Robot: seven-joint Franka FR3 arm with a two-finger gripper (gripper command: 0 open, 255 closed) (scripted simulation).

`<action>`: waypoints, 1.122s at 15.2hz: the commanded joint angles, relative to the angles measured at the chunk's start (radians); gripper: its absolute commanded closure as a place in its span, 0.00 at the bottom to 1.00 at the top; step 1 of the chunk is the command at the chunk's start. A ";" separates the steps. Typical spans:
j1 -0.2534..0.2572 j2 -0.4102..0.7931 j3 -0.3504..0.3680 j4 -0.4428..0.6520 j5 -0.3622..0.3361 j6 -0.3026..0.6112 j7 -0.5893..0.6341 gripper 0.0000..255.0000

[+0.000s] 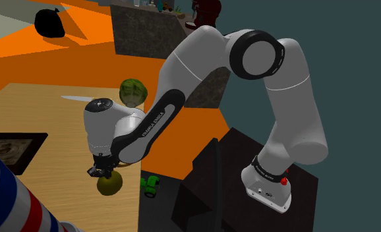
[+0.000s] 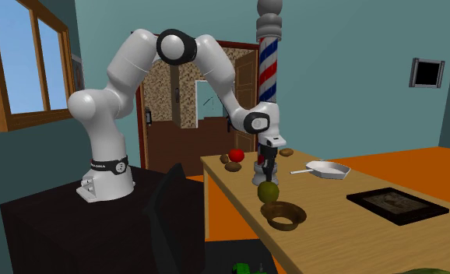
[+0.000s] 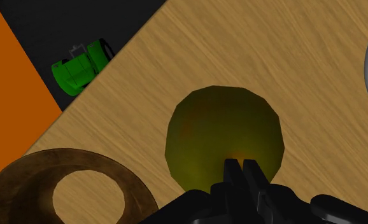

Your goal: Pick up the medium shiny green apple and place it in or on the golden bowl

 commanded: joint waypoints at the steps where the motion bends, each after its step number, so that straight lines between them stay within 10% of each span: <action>1: 0.000 0.000 0.000 0.000 0.000 0.000 0.000 1.00; 17: -0.045 -0.153 0.060 -0.021 0.064 -0.130 -0.037 1.00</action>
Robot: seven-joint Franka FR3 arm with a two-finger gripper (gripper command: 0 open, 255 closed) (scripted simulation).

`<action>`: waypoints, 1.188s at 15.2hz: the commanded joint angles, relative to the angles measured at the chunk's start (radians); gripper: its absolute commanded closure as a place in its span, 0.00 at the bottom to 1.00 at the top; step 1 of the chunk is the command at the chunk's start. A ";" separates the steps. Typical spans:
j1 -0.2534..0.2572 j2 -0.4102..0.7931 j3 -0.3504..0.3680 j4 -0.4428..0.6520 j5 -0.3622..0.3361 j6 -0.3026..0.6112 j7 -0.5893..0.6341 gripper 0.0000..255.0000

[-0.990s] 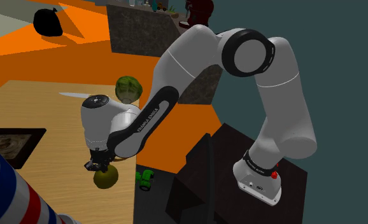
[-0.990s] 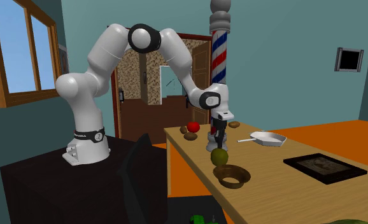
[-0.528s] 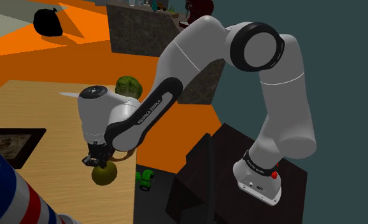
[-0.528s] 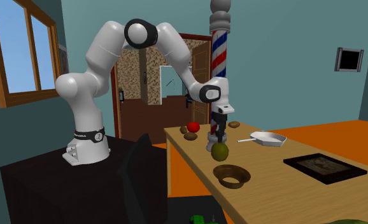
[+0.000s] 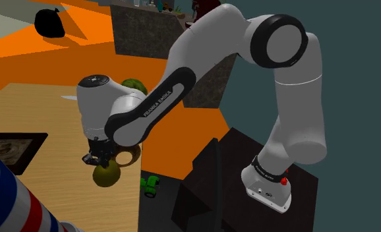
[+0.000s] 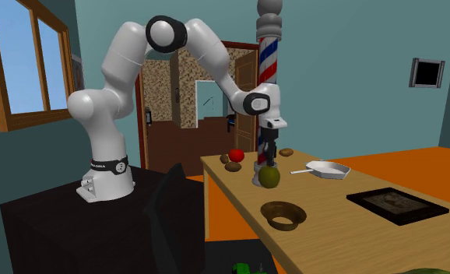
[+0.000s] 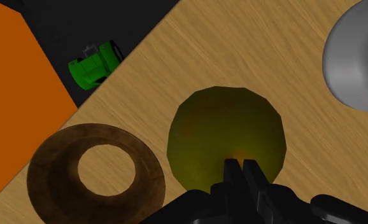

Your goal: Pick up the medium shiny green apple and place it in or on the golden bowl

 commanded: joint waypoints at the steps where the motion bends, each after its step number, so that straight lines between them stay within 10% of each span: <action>1: -0.004 -0.018 0.007 0.000 0.008 -0.018 -0.004 1.00; 9: -0.021 -0.081 0.030 0.009 0.041 -0.087 -0.022 1.00; 18: -0.176 -0.150 0.019 0.051 0.108 -0.194 -0.233 1.00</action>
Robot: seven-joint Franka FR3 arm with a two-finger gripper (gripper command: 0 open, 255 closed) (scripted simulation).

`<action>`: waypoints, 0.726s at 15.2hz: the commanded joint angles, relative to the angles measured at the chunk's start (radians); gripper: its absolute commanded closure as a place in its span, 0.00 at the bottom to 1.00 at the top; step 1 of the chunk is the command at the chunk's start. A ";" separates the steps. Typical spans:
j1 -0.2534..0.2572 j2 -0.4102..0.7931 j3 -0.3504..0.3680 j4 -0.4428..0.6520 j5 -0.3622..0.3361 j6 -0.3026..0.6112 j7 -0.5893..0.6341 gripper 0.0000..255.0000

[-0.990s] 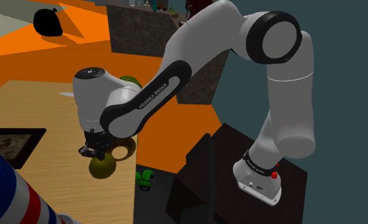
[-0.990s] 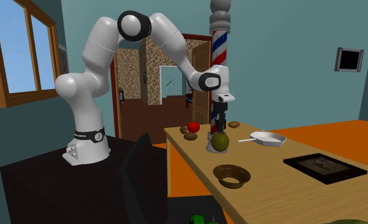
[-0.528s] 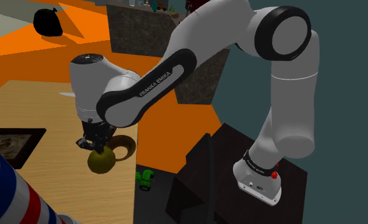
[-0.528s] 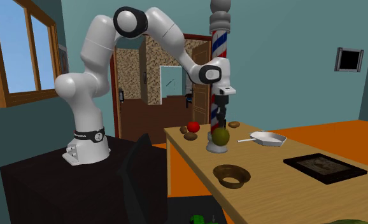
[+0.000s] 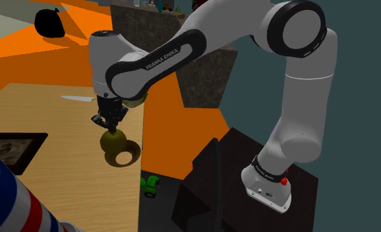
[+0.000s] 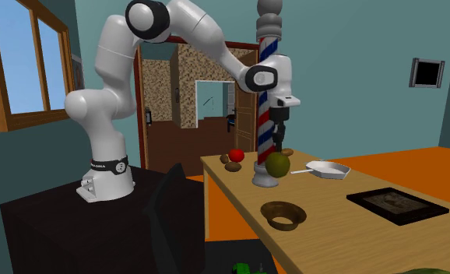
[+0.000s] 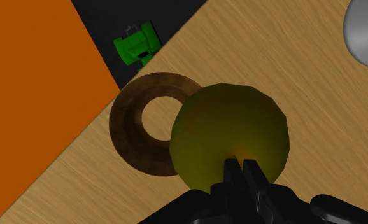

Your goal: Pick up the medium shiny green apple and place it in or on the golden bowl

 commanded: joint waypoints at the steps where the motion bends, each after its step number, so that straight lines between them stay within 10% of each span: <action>1: -0.030 -0.008 -0.005 0.027 0.012 -0.035 -0.046 1.00; 11: -0.072 0.035 -0.029 0.045 0.007 -0.014 -0.111 1.00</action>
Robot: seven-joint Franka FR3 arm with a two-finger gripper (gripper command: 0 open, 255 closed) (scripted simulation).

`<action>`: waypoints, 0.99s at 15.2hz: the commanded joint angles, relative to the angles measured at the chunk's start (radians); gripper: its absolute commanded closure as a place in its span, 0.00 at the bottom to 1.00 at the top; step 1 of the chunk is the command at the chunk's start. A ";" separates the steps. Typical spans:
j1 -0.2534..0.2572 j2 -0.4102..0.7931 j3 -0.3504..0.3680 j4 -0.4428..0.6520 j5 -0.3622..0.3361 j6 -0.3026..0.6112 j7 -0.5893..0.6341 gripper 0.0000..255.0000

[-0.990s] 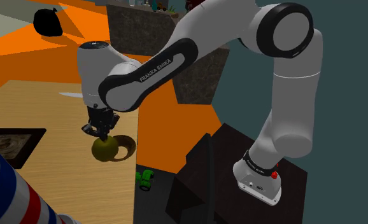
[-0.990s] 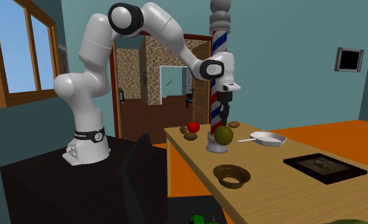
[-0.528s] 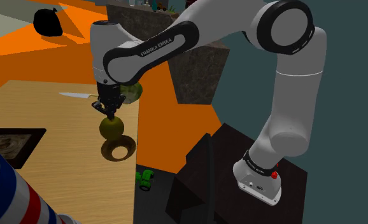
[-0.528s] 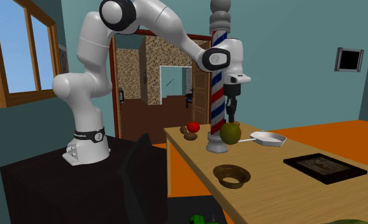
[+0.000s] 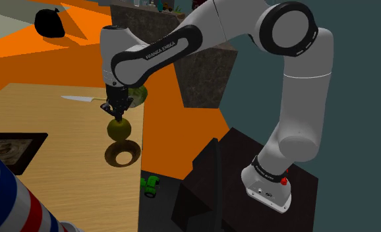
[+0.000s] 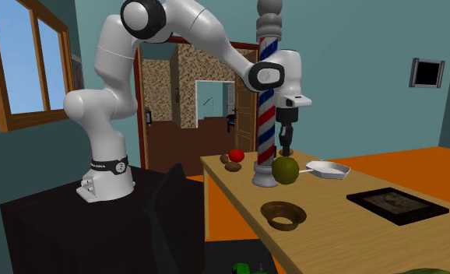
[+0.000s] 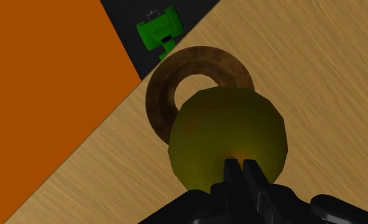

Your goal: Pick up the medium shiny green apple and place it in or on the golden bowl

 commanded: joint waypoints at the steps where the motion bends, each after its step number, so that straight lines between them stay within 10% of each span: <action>1: 0.005 0.017 -0.004 -0.005 -0.008 0.021 0.005 1.00; 15: 0.029 0.135 -0.037 -0.031 -0.057 0.161 0.030 1.00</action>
